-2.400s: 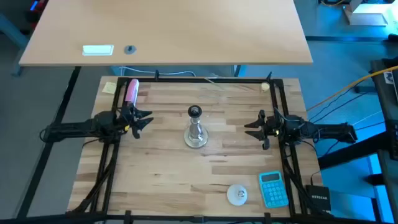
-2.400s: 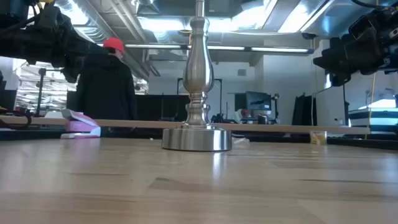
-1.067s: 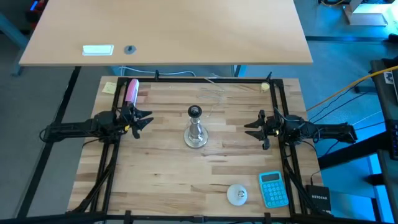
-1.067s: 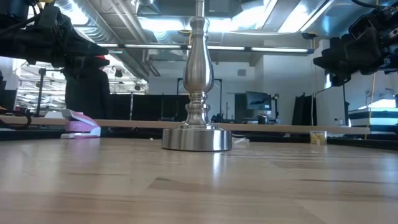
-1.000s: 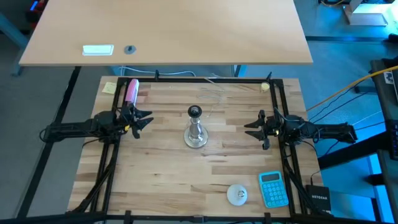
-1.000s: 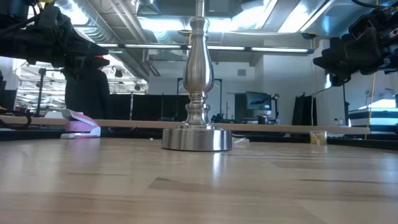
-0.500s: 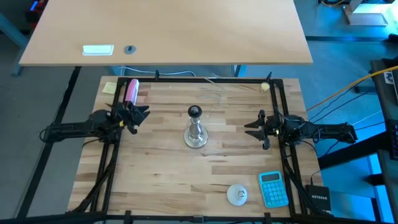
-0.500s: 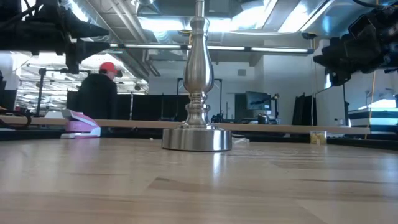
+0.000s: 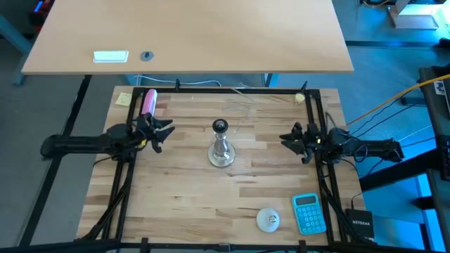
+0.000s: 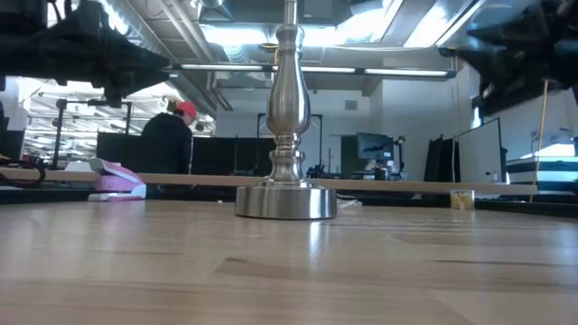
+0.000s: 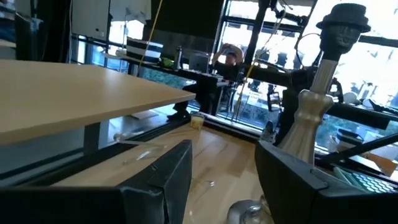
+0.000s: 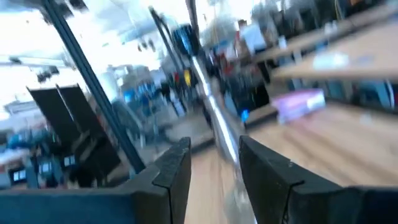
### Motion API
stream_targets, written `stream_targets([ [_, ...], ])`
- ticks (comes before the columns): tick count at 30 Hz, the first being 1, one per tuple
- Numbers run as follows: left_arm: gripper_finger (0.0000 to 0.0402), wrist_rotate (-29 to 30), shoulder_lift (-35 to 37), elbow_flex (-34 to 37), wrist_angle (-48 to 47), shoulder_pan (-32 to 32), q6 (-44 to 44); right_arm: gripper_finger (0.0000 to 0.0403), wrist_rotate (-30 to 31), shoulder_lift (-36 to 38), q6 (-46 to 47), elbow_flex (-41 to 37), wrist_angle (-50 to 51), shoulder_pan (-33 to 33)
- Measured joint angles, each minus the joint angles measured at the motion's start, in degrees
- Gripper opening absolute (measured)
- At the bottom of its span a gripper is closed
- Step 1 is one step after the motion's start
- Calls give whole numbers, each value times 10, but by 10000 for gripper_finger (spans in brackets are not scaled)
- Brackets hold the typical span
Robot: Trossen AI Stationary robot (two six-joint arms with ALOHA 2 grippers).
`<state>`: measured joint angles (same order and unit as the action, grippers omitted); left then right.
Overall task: Screw lightbulb
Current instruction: Insert the light bulb into the lamp
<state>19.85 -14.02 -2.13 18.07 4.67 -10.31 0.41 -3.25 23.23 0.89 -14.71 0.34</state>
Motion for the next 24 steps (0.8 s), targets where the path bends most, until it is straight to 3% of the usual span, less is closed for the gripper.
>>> stream_targets([
  [2,166,-15,-48,0,45,0,-2,136,-15,0,-49,6,-9,0],
  [4,166,-28,-96,-6,82,-3,-15,136,7,-1,-68,24,15,0],
  [6,166,-42,-136,-31,82,-9,-25,136,47,-8,-72,49,53,0],
  [8,166,-63,-170,-66,62,-21,-23,136,48,-18,-72,82,101,0],
  [16,166,-102,-287,-224,-33,-116,4,166,-80,-136,-39,254,282,1],
  [20,166,-102,-330,-287,-124,-177,-13,194,-165,-205,15,264,292,1],
  [24,166,-100,-367,-316,-149,-237,-74,199,-225,-248,66,264,318,17],
])
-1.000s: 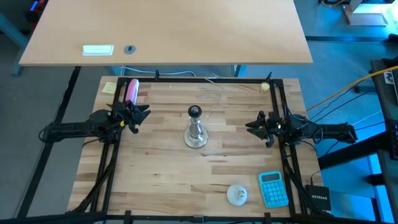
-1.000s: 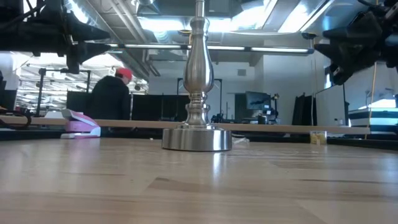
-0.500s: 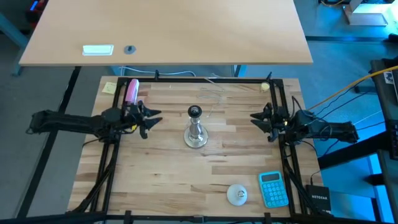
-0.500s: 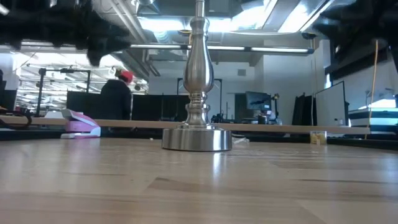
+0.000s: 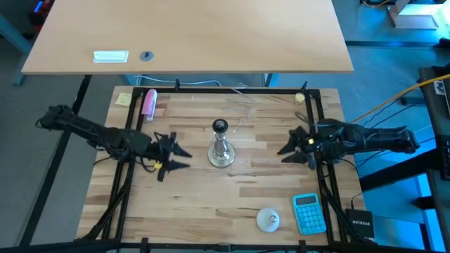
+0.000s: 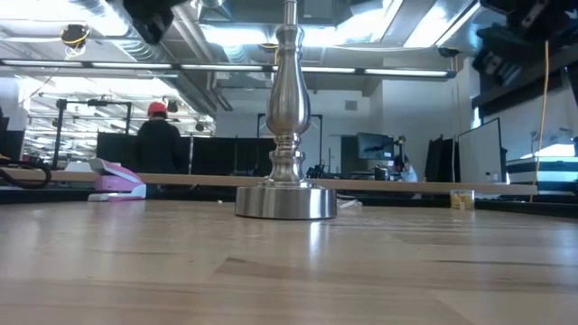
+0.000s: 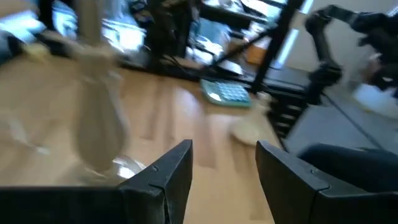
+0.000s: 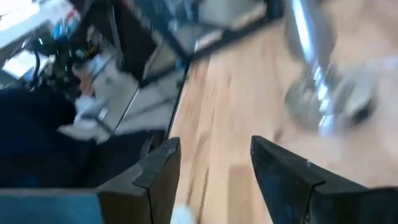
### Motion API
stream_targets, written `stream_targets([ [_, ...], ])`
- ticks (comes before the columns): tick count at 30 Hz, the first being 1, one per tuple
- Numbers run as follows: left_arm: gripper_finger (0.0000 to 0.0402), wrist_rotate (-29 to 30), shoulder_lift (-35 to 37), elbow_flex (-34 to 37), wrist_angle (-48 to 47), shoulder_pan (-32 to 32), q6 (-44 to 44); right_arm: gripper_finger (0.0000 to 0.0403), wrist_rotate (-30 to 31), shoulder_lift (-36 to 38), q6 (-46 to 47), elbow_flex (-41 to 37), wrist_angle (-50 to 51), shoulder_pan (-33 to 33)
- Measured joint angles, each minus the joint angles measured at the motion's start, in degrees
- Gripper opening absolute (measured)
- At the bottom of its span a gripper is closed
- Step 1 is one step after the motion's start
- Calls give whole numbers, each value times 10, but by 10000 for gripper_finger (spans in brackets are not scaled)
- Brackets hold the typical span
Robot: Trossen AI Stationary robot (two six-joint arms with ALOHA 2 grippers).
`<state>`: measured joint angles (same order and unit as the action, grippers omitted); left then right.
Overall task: Screw lightbulb
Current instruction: Insert the light bulb into the lamp
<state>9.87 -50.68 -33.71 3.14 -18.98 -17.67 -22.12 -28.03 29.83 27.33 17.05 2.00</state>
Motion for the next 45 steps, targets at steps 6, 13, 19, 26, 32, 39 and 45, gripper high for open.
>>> stream_targets([
  [6,166,57,-83,-28,33,-62,-20,184,33,-17,61,0,-4,134],
  [13,166,69,-235,-75,129,-82,26,163,199,-54,115,0,0,325],
  [19,166,69,-372,-180,125,-86,45,148,327,-115,180,0,-3,484],
  [26,166,69,-516,-304,128,-104,37,143,404,-225,267,0,-26,594],
  [32,166,69,-614,-396,124,-104,1,152,432,-333,251,0,-118,607],
  [39,166,56,-700,-474,123,-102,-17,223,438,-459,117,1,-273,607],
  [45,166,57,-743,-517,126,-92,-24,267,454,-477,46,2,-337,608],
])
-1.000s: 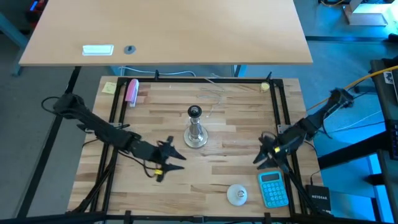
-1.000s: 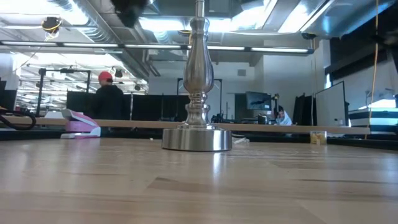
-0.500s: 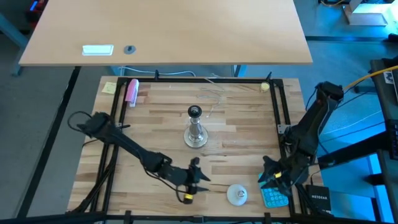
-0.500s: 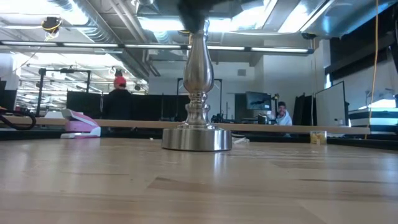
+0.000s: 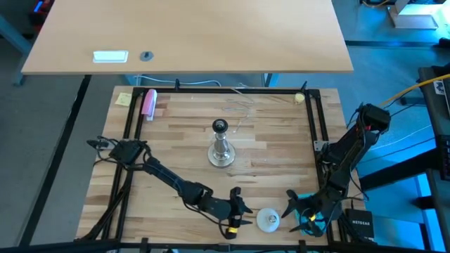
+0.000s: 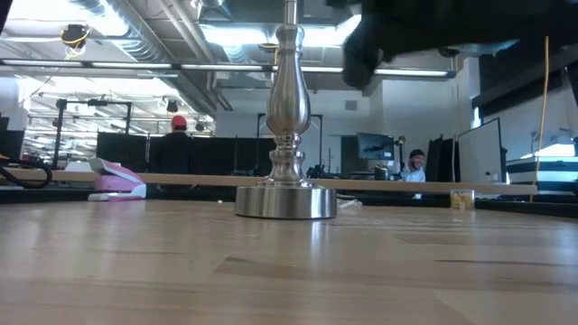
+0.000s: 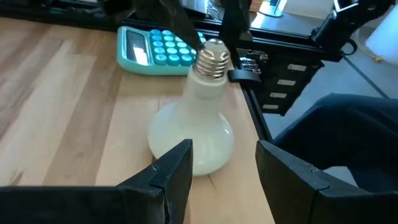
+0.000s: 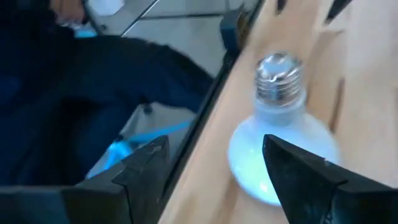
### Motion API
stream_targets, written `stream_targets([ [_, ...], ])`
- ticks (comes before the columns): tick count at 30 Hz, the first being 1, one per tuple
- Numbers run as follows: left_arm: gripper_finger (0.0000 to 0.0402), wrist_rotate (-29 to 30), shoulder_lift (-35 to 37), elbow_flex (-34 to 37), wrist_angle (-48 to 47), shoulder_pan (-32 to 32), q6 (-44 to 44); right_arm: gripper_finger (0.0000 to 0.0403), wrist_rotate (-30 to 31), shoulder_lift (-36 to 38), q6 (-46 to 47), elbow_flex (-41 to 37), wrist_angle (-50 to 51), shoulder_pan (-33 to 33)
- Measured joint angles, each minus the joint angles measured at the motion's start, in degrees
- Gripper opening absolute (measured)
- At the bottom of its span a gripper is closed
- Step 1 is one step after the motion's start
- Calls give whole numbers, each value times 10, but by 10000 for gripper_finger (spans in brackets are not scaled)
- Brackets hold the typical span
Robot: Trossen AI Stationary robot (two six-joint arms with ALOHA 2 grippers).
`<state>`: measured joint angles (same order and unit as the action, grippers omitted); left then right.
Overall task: Screw lightbulb
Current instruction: Insert the light bulb into the lamp
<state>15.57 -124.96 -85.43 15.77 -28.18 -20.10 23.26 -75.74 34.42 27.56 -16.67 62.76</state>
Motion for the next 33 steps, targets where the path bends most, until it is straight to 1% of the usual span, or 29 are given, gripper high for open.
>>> stream_targets([
  [2,166,0,-14,-9,-2,5,-11,270,3,0,-3,-3,14,-1],
  [5,166,0,-24,-17,-3,14,-34,270,0,3,-3,-1,11,-11],
  [9,166,0,-24,-17,-1,25,-53,263,-39,12,8,-2,22,-51],
  [13,166,0,-24,-17,-1,31,-47,255,-112,23,31,-2,46,-99],
  [15,166,0,-24,-17,-1,32,-50,250,-141,24,44,-2,53,-111],
  [18,166,-14,-24,-17,-1,35,-48,242,-151,24,54,-2,61,-113],
  [20,166,-20,-24,-17,-1,35,-45,237,-130,23,57,-2,58,-100],
  [23,166,-25,-28,-17,7,35,-40,232,-76,16,54,-2,56,-71],
  [26,166,-32,-44,-17,31,32,-55,226,-20,-1,50,-2,57,-35],
  [30,166,-24,-69,-17,60,28,-81,220,74,-46,35,-2,30,7],
  [33,166,-14,-79,-17,61,26,-102,221,130,-94,16,-2,-27,23],
])
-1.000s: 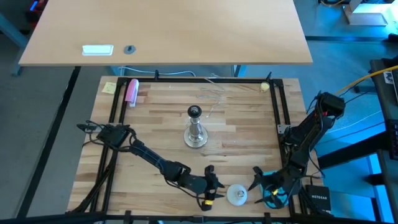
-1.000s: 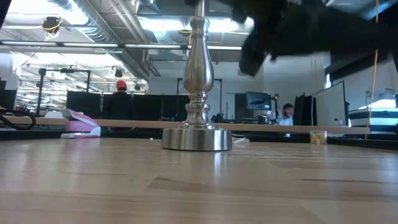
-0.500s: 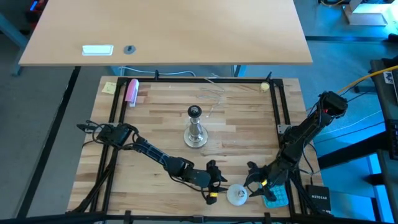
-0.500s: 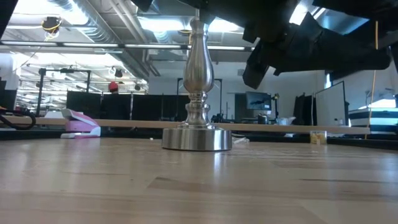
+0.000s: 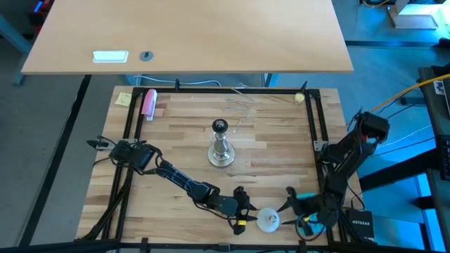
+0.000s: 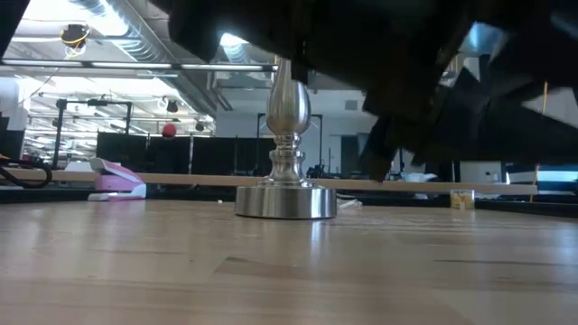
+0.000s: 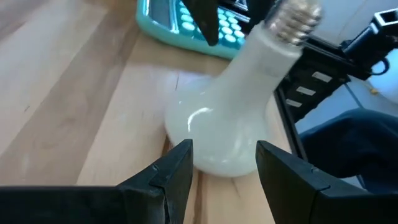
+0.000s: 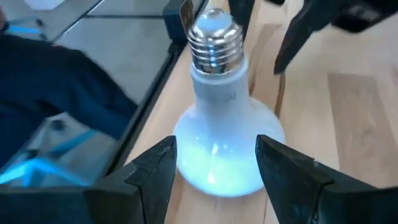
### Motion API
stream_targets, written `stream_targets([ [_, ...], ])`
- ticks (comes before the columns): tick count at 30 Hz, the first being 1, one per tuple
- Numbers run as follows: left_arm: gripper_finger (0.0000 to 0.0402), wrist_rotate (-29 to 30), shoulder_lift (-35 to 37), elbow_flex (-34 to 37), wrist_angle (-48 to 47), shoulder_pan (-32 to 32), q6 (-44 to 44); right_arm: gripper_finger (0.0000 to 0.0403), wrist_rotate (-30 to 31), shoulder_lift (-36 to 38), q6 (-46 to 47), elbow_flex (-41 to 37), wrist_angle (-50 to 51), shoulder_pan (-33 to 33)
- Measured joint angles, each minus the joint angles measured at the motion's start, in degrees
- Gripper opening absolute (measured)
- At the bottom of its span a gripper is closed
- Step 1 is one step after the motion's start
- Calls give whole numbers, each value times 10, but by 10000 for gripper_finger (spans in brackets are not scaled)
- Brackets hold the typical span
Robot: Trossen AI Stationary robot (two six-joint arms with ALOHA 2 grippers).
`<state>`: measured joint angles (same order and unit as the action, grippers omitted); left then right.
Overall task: Screw lightbulb
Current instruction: Insert the light bulb into the lamp
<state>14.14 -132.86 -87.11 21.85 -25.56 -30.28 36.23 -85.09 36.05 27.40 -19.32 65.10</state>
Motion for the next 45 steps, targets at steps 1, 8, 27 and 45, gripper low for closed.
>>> stream_targets([
  [1,166,1,-1,0,-3,0,-7,221,6,-17,-4,0,-16,3],
  [8,166,16,-1,0,22,1,-14,221,26,-105,-54,0,-172,1],
  [27,166,64,-4,-76,-76,-59,0,221,31,-126,-80,40,-178,-26],
  [45,166,112,-73,-148,-90,-40,-41,220,56,-154,-79,64,-155,-50],
])
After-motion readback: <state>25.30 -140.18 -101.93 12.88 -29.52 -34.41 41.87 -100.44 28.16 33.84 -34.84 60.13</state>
